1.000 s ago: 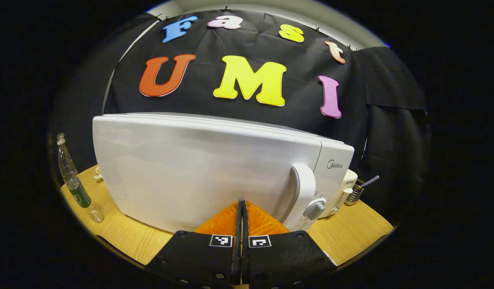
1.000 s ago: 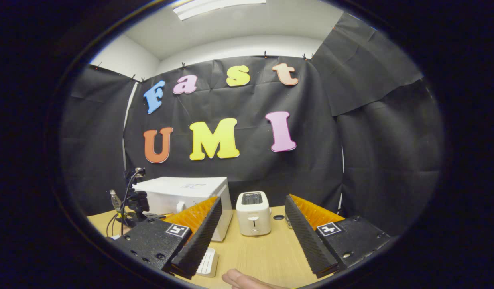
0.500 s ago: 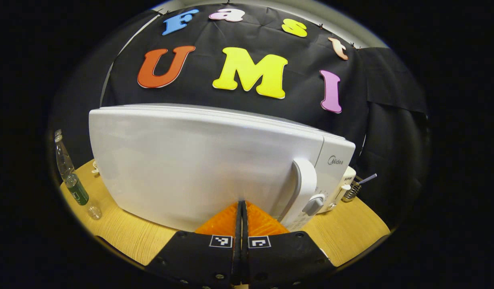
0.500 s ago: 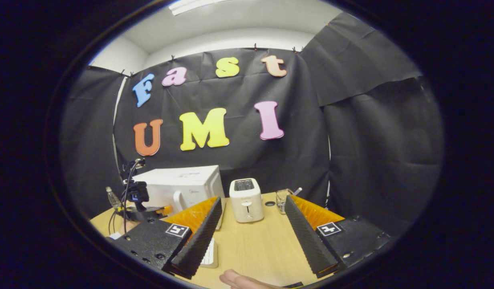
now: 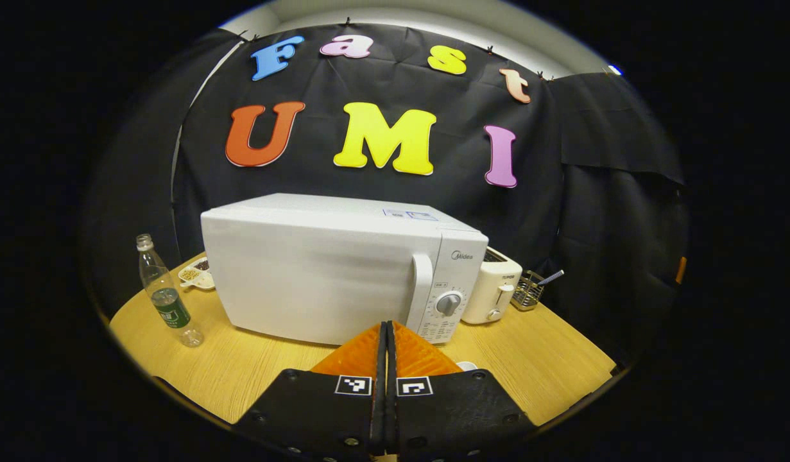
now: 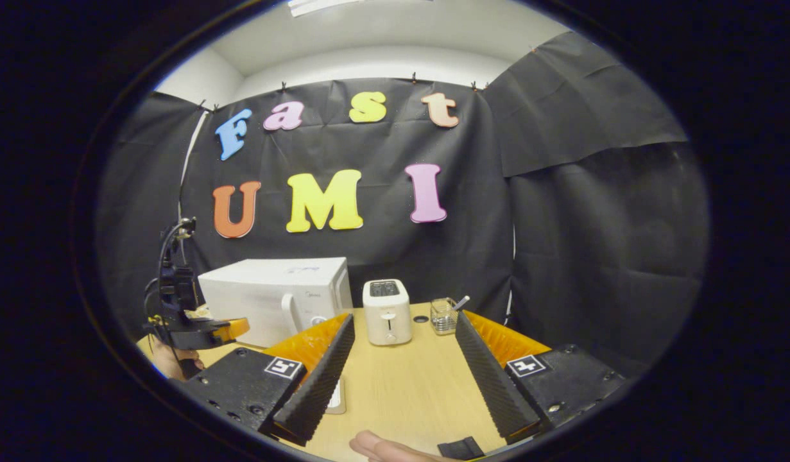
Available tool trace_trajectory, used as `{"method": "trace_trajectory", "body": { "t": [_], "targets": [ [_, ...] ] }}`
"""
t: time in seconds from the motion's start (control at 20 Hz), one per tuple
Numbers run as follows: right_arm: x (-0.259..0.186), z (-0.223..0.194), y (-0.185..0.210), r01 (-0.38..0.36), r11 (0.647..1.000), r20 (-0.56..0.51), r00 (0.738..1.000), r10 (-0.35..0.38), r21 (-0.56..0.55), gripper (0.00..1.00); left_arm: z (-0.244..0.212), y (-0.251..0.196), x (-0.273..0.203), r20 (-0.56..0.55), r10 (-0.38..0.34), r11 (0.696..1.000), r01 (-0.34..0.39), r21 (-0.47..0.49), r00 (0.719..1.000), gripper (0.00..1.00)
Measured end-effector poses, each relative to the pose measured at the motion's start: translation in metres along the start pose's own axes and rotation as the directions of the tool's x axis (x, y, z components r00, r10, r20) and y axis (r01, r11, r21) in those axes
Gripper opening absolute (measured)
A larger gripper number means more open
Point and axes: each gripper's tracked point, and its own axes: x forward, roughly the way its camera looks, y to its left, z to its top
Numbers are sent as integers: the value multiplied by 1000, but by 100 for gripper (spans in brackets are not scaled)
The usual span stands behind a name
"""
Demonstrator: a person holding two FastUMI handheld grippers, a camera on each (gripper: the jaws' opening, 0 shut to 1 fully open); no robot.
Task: Open the microwave oven with the left hand, put the food in, and close the microwave oven.
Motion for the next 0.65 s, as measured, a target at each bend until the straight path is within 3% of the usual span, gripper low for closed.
{"method": "trace_trajectory", "body": {
  "t": [0.2,0.25,0.35,0.45,0.5,0.55,0.65],
  "targets": [
    [-24,10,3,11,1000,33,999,-11,-3,100,38,-3,-63,63,1,1000,-3,24,998,0],
    [-30,15,4,17,1000,41,999,-17,-3,100,46,-1,-81,90,21,999,-24,25,996,10],
    [-41,23,5,28,1000,57,998,-27,-10,100,62,12,-118,139,75,995,-83,59,987,96],
    [-53,33,11,26,1000,76,997,-25,-18,100,78,25,-151,187,137,985,-153,79,973,93],
    [-59,38,14,22,1000,85,996,-20,-20,90,83,33,-167,193,166,980,-184,76,967,93],
    [-64,43,17,17,1000,94,996,-14,-24,100,85,40,-180,192,188,976,-204,69,963,93],
    [-76,53,22,12,999,112,994,-7,-35,100,93,57,-204,194,240,966,-254,52,951,93]
  ]
}}
